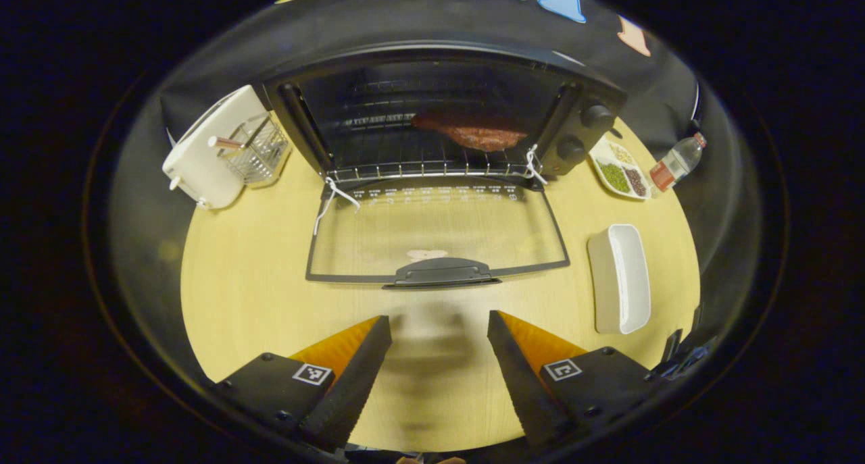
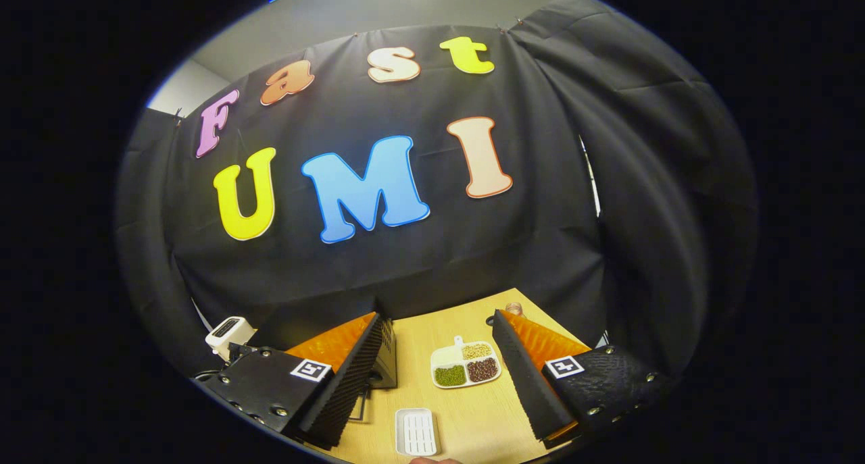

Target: Open the electric oven with the left hand, put the food in, and close the electric oven.

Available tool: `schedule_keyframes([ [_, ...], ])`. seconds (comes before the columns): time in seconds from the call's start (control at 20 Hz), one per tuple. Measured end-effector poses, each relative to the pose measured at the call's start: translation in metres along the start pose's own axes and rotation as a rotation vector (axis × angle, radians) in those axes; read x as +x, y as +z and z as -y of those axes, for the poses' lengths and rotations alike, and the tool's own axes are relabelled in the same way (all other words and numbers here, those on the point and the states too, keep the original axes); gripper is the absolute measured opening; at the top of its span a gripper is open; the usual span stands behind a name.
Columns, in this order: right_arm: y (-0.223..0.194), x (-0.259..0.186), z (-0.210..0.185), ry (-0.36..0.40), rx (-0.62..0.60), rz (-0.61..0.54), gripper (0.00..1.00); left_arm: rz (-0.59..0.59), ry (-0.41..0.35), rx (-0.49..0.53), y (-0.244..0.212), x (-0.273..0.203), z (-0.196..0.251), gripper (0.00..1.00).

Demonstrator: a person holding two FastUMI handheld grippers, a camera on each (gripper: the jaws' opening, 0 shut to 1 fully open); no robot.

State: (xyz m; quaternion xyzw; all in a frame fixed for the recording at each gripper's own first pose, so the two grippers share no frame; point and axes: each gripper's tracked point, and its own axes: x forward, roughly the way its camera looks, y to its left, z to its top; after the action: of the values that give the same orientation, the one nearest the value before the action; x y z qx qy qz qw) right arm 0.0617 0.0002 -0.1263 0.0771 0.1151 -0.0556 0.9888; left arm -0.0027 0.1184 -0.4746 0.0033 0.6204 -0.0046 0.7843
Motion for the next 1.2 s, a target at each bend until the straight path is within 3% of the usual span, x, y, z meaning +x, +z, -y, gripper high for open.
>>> schedule_keyframes([
  [0.45, -0.009, -0.005, 0.023, -0.069, 0.019, -0.019, 0.99, -0.077, -0.004, -0.010, 0.000, 0.032, -0.006, 0.98],
  [1.0, -0.014, -0.010, 0.015, -0.065, 0.029, -0.030, 0.99, -0.133, 0.025, -0.001, 0.006, 0.057, -0.014, 0.98],
  [1.2, -0.018, -0.012, 0.015, -0.066, 0.029, -0.039, 0.99, -0.091, 0.027, 0.009, 0.010, 0.047, -0.013, 0.98],
])
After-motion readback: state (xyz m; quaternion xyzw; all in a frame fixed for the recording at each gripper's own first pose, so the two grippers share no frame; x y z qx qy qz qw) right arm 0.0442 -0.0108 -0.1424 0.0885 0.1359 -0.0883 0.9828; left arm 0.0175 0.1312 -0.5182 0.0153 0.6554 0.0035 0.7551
